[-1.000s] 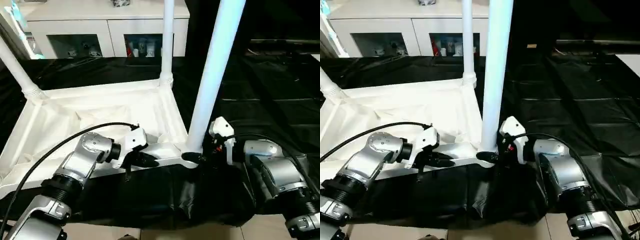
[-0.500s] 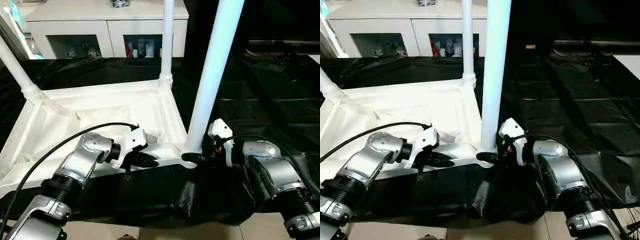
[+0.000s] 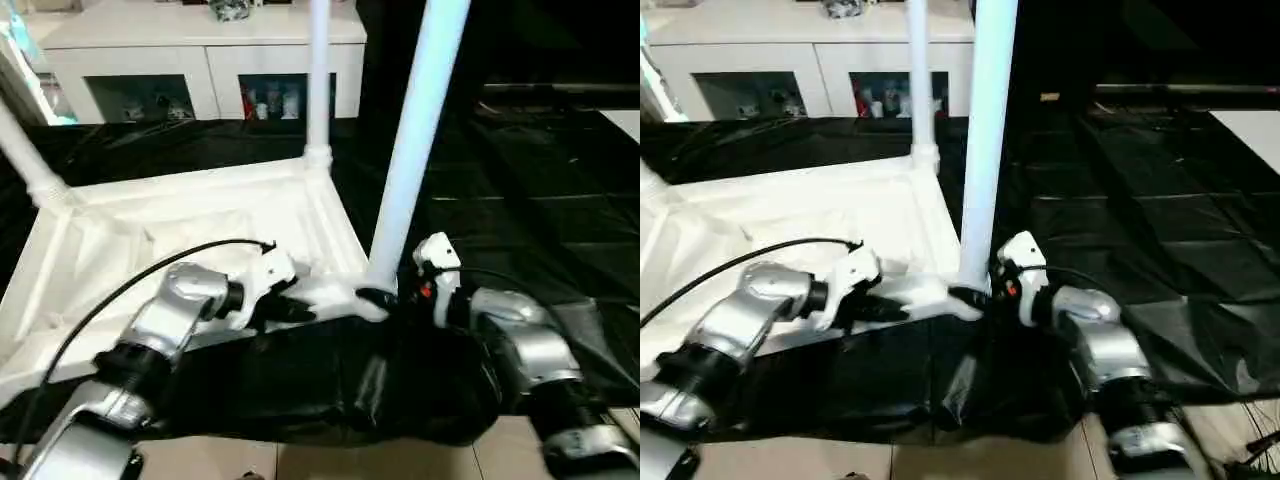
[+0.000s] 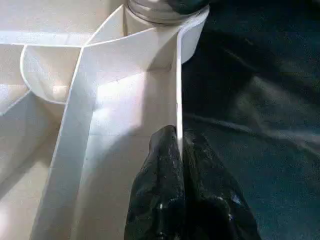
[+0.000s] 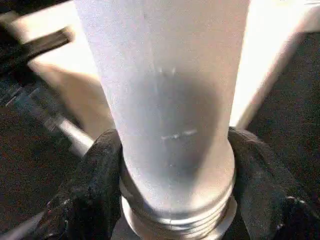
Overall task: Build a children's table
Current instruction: Rotate leg to tighten
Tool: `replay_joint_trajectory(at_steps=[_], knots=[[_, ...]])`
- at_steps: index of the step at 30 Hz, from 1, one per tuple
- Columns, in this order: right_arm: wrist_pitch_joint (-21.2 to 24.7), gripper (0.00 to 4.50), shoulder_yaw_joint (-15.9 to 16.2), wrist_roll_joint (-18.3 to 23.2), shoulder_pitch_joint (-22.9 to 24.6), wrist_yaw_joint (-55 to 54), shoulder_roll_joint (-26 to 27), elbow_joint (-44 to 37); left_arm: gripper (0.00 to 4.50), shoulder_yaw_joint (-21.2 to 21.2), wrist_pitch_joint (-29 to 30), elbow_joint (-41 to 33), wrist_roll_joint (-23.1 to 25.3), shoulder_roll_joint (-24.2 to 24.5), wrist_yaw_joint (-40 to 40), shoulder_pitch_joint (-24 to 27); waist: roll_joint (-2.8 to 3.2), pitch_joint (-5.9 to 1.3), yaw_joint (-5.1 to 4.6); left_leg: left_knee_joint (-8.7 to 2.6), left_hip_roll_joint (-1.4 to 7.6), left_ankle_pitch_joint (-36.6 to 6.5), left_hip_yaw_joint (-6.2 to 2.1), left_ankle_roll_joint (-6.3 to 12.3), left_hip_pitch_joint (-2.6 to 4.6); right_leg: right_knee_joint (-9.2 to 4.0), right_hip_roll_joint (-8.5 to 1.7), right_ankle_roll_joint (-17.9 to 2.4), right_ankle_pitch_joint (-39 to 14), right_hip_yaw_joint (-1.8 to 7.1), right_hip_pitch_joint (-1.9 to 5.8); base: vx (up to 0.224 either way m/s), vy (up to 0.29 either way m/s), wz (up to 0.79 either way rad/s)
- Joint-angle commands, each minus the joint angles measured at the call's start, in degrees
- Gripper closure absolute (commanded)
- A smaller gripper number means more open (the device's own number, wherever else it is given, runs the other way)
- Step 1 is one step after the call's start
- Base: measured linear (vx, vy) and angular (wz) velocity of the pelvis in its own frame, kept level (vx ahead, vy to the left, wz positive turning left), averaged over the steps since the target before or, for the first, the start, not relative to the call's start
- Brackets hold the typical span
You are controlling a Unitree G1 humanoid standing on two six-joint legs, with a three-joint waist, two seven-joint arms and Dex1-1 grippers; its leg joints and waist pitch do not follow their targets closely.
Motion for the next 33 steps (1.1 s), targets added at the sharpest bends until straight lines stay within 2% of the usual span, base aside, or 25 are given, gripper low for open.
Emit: replay_joint_trajectory(at_steps=[1,3,5,6,7,8,10,11,12,13,14,17,19,22,25,29,30,32,33], knots=[[0.7,1.85,-0.8,0.5,-1.5,-6.5,4.1,4.0,4.5,0.1,0.8,2.9,-1.0,-4.4,3.7,-1.0,-0.31,-2.94,-0.1,-4.64,2.62,-14.7,-1.02,0.99,0.85,-4.89,-3.32,-14.2,-8.4,2.01,2.21,0.0,0.0,0.0],[-0.2,1.85,-1.3,-0.7,-3.0,-12.7,7.2,7.1,4.5,0.1,0.6,6.2,0.3,-7.0,8.2,-2.6,-0.19,-2.76,-0.33,-4.72,2.57,-15.7,-0.94,0.5,1.16,-5.18,-3.27,-14.0,-9.9,2.11,1.74,0.0,0.0,0.0],[-0.6,1.85,-1.7,-1.7,-4.6,-18.1,9.7,10.2,4.5,0.8,1.4,9.2,0.8,-9.7,12.8,-4.0,-0.2,-2.78,-0.37,-4.82,2.49,-16.2,-1.01,-0.08,1.21,-5.34,-3.3,-13.3,-11.6,2.13,1.83,0.0,0.0,0.0],[-1.2,1.85,-1.5,-2.7,-5.6,-20.9,11.1,12.2,4.5,1.4,2.2,11.3,0.9,-11.5,16.0,-5.0,-0.02,-2.74,-0.35,-4.88,2.57,-16.4,-1.08,-0.11,1.19,-5.29,-3.33,-13.3,-11.5,2.15,1.85,0.0,0.0,0.0],[-1.7,1.85,-1.2,-3.6,-6.5,-23.4,12.2,13.9,4.5,1.8,2.9,13.2,1.1,-13.0,18.5,-5.8,-0.19,-2.69,-0.48,-4.87,2.47,-16.6,-1.0,-0.08,1.19,-5.41,-3.25,-13.1,-11.7,2.13,1.77,0.0,0.0,0.0],[-2.4,1.85,-1.4,-4.4,-7.6,-26.0,13.4,15.8,4.5,1.9,3.1,15.0,1.5,-14.3,20.3,-6.6,-0.19,-2.35,-0.55,-5.02,2.33,-18.4,-0.98,-0.06,1.36,-5.78,-3.21,-12.6,-14.8,2.1,1.6,0.0,0.0,0.0],[-3.6,1.85,-2.4,-5.1,-9.8,-29.7,15.4,19.4,4.5,1.8,2.7,18.6,2.9,-16.3,23.8,-8.0,-0.13,-2.3,-0.59,-5.21,2.35,-21.5,-1.24,-0.39,1.92,-6.59,-3.6,-11.0,-21.3,2.15,1.47,0.0,0.0,0.0],[-4.0,1.85,-2.4,-5.3,-10.2,-30.2,15.6,19.9,4.5,1.7,2.5,19.2,3.2,-16.5,24.4,-8.2,-0.04,-2.3,-0.6,-5.28,2.38,-21.8,-1.24,-0.45,1.99,-6.7,-3.61,-10.7,-22.0,2.17,1.4,0.0,0.0,0.0],[-4.0,1.85,-2.6,-5.3,-10.5,-30.6,15.8,20.4,4.5,1.7,2.5,19.7,3.4,-16.7,24.8,-8.4,0.03,-2.55,-0.5,-5.44,2.52,-21.5,-1.36,-0.38,2.13,-6.74,-3.58,-10.4,-20.9,2.13,1.57,0.0,0.0,0.0],[-4.1,1.85,-2.9,-5.4,-11.0,-30.9,16.0,21.1,4.5,1.8,2.2,20.3,3.7,-16.8,25.3,-8.7,0.03,-2.76,-0.41,-5.59,2.56,-19.6,-1.34,0.34,1.73,-6.55,-3.48,-10.4,-17.2,2.12,1.92,0.0,0.0,0.0],[-4.3,1.85,-3.6,-4.8,-11.4,-30.4,16.4,21.8,4.5,1.7,1.5,20.8,4.1,-16.7,25.6,-9.0,0.0,-2.77,-0.37,-5.61,2.53,-18.5,-1.25,1.03,1.58,-6.44,-3.34,-10.7,-14.6,2.15,1.89,0.0,0.0,0.0],[-4.8,1.85,-4.0,-4.4,-11.8,-29.4,16.9,22.4,4.5,2.0,0.9,21.6,4.4,-16.8,25.8,-9.4,0.04,-2.71,-0.42,-5.7,2.5,-19.6,-1.26,1.31,1.6,-6.54,-3.39,-10.8,-15.5,2.03,1.89,0.0,0.0,0.0],[-5.9,1.15,-4.1,-4.3,-12.0,-28.5,17.4,22.6,4.5,1.8,0.0,22.2,4.8,-16.4,25.1,-9.8,-0.01,-2.68,-0.32,-5.73,2.52,-20.7,-1.26,1.13,1.7,-6.81,-3.59,-10.3,-17.6,2.11,1.77,0.0,0.0,0.0],[-8.0,1.09,-3.9,-5.4,-12.3,-28.1,16.9,23.4,4.5,1.5,-1.6,22.5,5.4,-15.7,23.7,-9.7,-0.03,-2.59,-0.37,-5.94,2.56,-21.2,-1.4,1.08,1.56,-7.06,-3.69,-9.5,-20.0,2.09,1.71,0.0,0.0,0.0],[-9.6,0.67,-3.8,-6.0,-12.5,-27.8,15.5,22.8,4.5,0.1,-3.8,21.6,6.3,-14.4,21.2,-8.9,-0.1,-2.51,-0.33,-6.06,2.67,-22.0,-1.41,1.02,1.65,-7.29,-3.74,-9.2,-21.5,2.16,1.46,0.0,0.0,0.0],[-10.9,0.44,-3.8,-6.2,-12.0,-24.6,13.0,19.7,4.5,-0.9,-5.8,18.8,6.3,-11.9,15.8,-7.2,-0.27,-2.78,-0.39,-6.12,2.76,-19.6,-1.4,1.64,1.09,-6.9,-3.76,-9.6,-18.2,2.19,1.84,0.0,0.0,0.0],[-11.1,0.44,-3.2,-6.1,-11.4,-21.3,10.5,17.3,4.5,-0.9,-6.2,17.1,5.7,-10.1,12.3,-6.0,-0.69,-2.9,-0.54,-6.05,2.72,-17.3,-1.32,2.25,0.73,-6.61,-3.61,-10.0,-15.2,2.07,2.12,0.0,0.0,0.0],[-11.0,0.44,-2.6,-6.2,-10.8,-18.2,8.3,15.7,4.5,-1.2,-8.3,15.5,5.1,-8.5,8.6,-4.8,-0.59,-3.31,-0.42,-5.29,2.68,-12.3,-1.03,4.6,0.53,-5.88,-3.52,-11.5,-7.3,2.01,2.37,0.0,0.0,0.0],[-10.9,0.44,-2.4,-6.2,-10.5,-17.2,7.7,15.3,4.5,-1.2,-8.5,15.0,4.8,-8.1,7.5,-4.5,-0.82,-3.5,-0.39,-5.05,2.7,-10.4,-1.0,5.18,0.41,-5.48,-3.54,-12.2,-4.4,1.93,2.55,0.056,-0.012,-0.01]])
